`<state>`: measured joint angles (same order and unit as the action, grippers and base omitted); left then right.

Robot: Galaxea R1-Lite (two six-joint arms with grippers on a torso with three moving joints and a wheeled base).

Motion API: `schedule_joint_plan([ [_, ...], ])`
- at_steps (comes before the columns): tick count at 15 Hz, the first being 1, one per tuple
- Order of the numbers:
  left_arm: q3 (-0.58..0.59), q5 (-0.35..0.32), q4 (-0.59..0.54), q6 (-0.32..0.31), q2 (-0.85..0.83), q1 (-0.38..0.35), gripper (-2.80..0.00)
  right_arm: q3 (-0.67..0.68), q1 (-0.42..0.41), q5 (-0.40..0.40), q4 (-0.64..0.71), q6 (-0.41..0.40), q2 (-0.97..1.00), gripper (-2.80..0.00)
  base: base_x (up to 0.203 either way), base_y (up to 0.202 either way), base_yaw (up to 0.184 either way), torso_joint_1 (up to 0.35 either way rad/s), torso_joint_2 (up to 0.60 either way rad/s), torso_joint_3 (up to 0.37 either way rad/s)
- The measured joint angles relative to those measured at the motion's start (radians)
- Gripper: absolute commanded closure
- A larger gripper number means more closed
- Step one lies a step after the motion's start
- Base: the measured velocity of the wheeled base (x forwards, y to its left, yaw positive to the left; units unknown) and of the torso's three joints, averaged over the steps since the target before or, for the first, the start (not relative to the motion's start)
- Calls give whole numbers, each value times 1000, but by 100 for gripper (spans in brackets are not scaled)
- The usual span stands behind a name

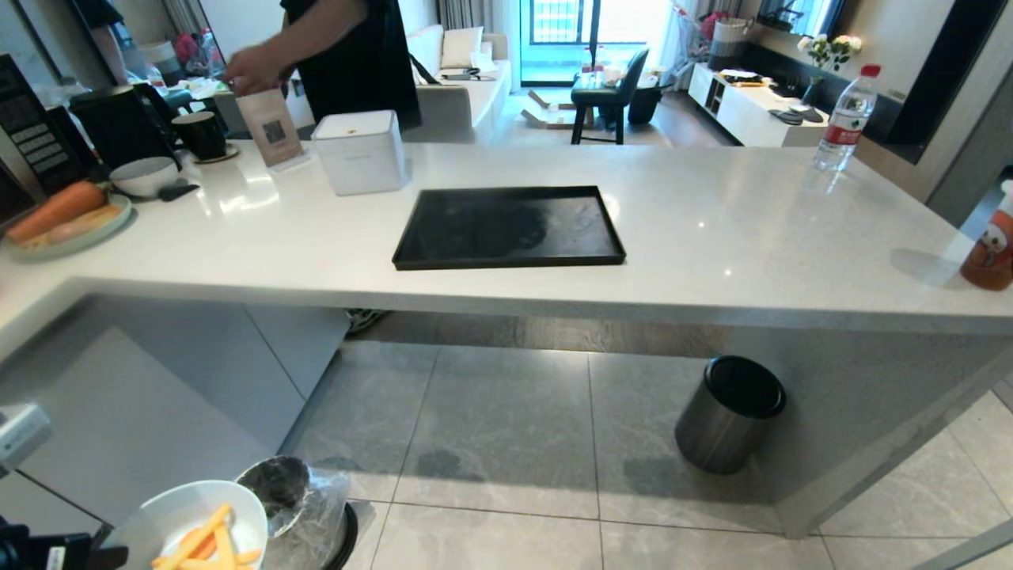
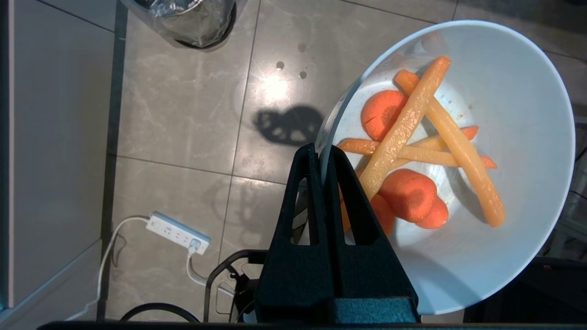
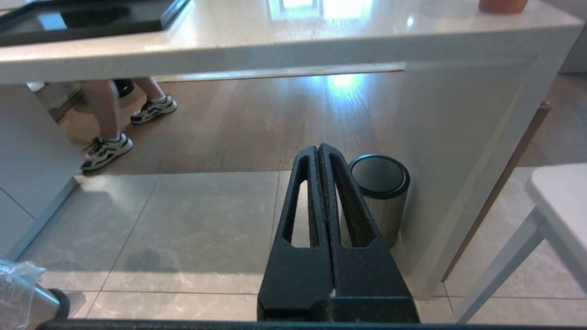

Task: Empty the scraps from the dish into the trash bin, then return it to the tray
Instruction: Move the bowl over the trash can

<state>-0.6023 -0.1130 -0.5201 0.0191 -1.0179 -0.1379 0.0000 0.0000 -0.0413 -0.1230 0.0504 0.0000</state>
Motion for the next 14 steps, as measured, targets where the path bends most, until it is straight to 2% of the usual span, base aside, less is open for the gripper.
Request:
schedule_joint_plan([
  [8, 0, 1, -2, 0, 3, 0, 0, 0, 0, 0, 0, 0, 0, 0, 0, 0, 0, -127, 503, 375],
  [14, 1, 0, -1, 0, 6, 0, 0, 0, 0, 0, 0, 0, 0, 0, 0, 0, 0, -50, 455, 399],
])
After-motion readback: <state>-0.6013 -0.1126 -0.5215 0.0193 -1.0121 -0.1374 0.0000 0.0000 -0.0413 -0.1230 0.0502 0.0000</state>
